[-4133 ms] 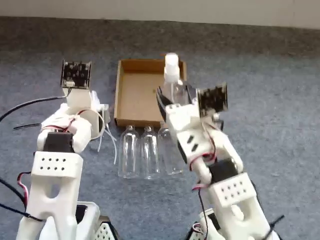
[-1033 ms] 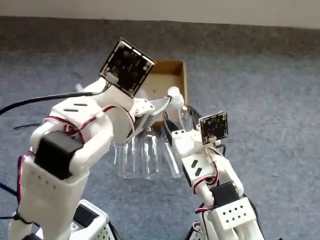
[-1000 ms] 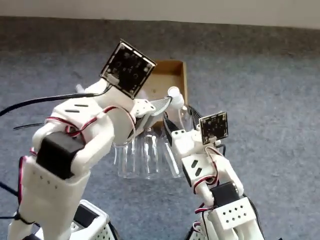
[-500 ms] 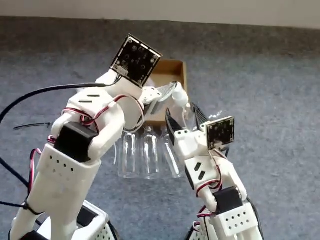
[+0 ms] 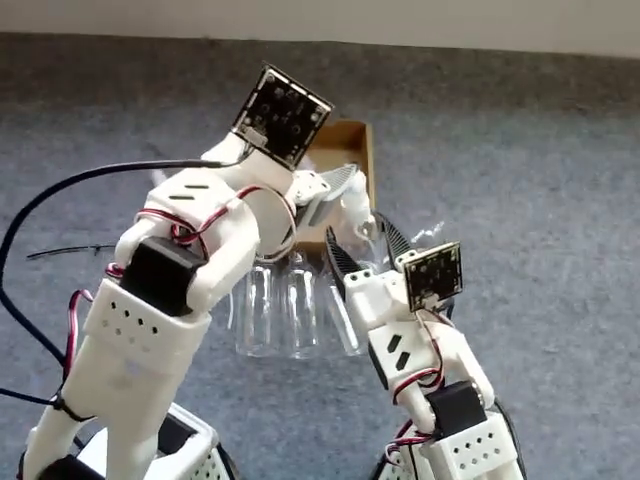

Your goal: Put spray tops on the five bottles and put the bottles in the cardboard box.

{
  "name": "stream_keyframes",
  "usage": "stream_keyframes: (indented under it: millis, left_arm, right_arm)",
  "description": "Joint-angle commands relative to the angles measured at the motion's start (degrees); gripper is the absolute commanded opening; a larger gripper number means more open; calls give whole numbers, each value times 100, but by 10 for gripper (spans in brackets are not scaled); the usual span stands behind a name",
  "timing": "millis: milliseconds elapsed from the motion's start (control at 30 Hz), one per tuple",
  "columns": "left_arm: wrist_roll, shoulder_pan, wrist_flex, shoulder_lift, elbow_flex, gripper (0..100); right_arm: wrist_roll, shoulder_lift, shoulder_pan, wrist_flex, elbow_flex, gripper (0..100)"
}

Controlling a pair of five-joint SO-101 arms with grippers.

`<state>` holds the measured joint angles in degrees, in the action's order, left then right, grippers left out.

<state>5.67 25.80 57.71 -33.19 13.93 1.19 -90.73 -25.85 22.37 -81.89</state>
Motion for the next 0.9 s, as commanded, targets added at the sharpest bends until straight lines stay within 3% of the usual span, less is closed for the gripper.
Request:
stream_keyframes:
  millis: [0, 333, 867]
  left_arm:
    - [44, 277, -9, 127, -31, 225]
    - [202, 233, 44, 75, -242, 225]
    - [211, -259, 1697, 75, -2466, 273]
  right_arm:
    - [132, -224, -127, -48, 145, 5]
    - [132, -242, -127, -48, 145, 5]
    - [132, -224, -119, -48, 145, 5]
